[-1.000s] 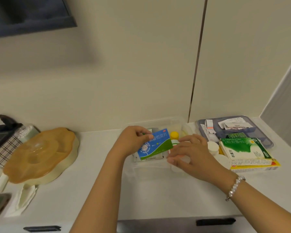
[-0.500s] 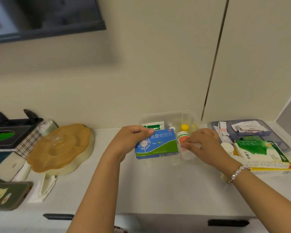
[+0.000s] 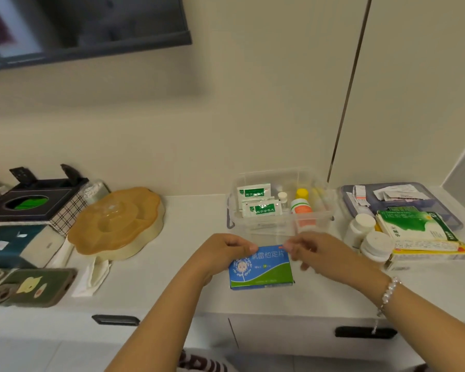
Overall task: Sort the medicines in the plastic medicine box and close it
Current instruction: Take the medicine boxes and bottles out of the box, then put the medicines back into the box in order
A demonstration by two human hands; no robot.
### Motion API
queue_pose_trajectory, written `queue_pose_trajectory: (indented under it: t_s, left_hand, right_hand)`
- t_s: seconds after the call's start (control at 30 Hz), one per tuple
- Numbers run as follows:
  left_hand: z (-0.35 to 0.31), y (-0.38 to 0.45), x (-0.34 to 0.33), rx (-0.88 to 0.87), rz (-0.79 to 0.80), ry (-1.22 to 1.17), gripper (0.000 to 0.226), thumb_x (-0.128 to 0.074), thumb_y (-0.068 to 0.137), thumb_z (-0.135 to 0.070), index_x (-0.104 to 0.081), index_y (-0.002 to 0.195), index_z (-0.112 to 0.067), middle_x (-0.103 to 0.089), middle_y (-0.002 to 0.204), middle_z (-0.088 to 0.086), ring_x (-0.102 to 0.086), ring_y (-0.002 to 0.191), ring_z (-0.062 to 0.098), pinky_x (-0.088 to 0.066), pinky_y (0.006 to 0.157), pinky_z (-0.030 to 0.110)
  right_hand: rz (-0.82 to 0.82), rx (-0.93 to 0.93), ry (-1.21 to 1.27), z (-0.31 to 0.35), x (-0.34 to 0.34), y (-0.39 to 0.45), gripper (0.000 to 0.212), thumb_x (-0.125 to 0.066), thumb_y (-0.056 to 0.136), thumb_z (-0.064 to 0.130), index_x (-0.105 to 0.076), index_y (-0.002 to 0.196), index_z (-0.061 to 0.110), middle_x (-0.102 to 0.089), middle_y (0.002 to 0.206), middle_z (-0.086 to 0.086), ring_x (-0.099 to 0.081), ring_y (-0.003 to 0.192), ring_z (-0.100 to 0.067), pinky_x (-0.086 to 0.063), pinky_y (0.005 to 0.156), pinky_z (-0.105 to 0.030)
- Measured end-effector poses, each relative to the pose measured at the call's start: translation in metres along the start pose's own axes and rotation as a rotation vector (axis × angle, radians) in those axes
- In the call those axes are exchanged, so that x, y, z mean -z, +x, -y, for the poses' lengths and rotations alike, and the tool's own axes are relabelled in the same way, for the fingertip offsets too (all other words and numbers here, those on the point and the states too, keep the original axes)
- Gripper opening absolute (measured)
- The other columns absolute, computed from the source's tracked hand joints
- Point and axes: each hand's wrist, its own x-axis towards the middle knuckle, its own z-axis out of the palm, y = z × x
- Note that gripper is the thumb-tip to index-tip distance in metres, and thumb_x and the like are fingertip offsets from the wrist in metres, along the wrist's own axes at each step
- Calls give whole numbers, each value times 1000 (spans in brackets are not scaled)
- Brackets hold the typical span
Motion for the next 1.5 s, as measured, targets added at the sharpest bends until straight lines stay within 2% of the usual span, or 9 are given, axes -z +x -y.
queue_pose_trajectory:
  t_s: [0.1, 0.23, 0.33, 0.5, 0.67, 0.83, 1.0, 1.17, 1.5]
  left_hand:
    - [13, 2, -9, 51, 11, -33, 14, -71, 77, -37, -69, 80, -23, -72, 76, -6, -66, 66, 5, -54, 66, 21]
    - [28, 6, -16, 99, -46, -63, 16, -71, 79, -25, -63, 87, -14, -68, 79, 0, -65, 59, 2, -54, 53, 16]
    - [36, 11, -15, 169, -94, -39, 26, -72, 79, -18, -59, 99, -7, -67, 91, 8, -67, 70, 12, -57, 60, 22]
    - [48, 16, -15, 176, -98, 116, 21, -73, 77, -21, -57, 86, -12, -67, 90, 8, -66, 70, 14, -56, 59, 21]
    - [51, 18, -19, 148, -140, 318, 30, -73, 76, -31, -54, 93, -17, -66, 94, 3, -64, 63, 12, -52, 55, 20]
    - [40, 13, -27, 49, -266, 586, 53, -67, 77, -43, -49, 121, -18, -60, 114, 4, -58, 101, 18, -45, 77, 26]
    - [11, 0, -44, -137, -235, 351, 21, -60, 84, -41, -63, 93, -22, -60, 84, -6, -54, 72, 2, -42, 62, 16]
    - [-25, -6, -74, -272, -120, 92, 8, -58, 87, -31, -63, 81, -27, -66, 79, -1, -63, 61, 7, -47, 56, 17]
    - [-75, 14, -162, -397, -22, 95, 11, -55, 88, -24, -64, 91, -21, -68, 85, -1, -66, 79, 14, -53, 78, 33]
  right_hand:
    - [165, -111, 75, -4, -17, 1, 27, -58, 85, 40, -58, 104, 21, -68, 79, 6, -63, 64, -6, -44, 51, -16]
    - [92, -206, 178, -10, -29, 9, 29, -61, 85, 32, -58, 106, 13, -68, 83, -5, -59, 62, -9, -42, 49, -17]
    - [60, -286, 184, -17, -39, 15, 32, -63, 84, 31, -57, 106, 9, -66, 80, -8, -57, 60, -14, -46, 51, -21]
    - [12, -312, 18, -29, -55, 21, 26, -64, 82, 36, -57, 93, 14, -68, 79, -8, -54, 48, -10, -45, 47, -17]
    - [-80, -298, -147, -35, -54, 23, 40, -67, 76, 42, -62, 106, 16, -63, 96, 1, -51, 74, -7, -35, 55, -14]
    - [-98, -241, -136, -32, -40, 17, 36, -66, 77, 44, -60, 106, 24, -56, 82, 10, -52, 74, -6, -34, 56, -15]
    - [-181, -115, -50, -26, -9, -1, 15, -64, 80, 37, -62, 92, 29, -62, 74, 8, -60, 70, -10, -40, 59, -16]
    - [-367, 36, 50, -23, 32, -26, 13, -63, 82, 23, -63, 89, 34, -66, 69, -1, -64, 69, -17, -47, 62, -21]
    - [-638, -127, -57, -87, 100, -59, 16, -62, 82, 17, -67, 96, 25, -62, 70, 9, -56, 64, -7, -38, 53, -11]
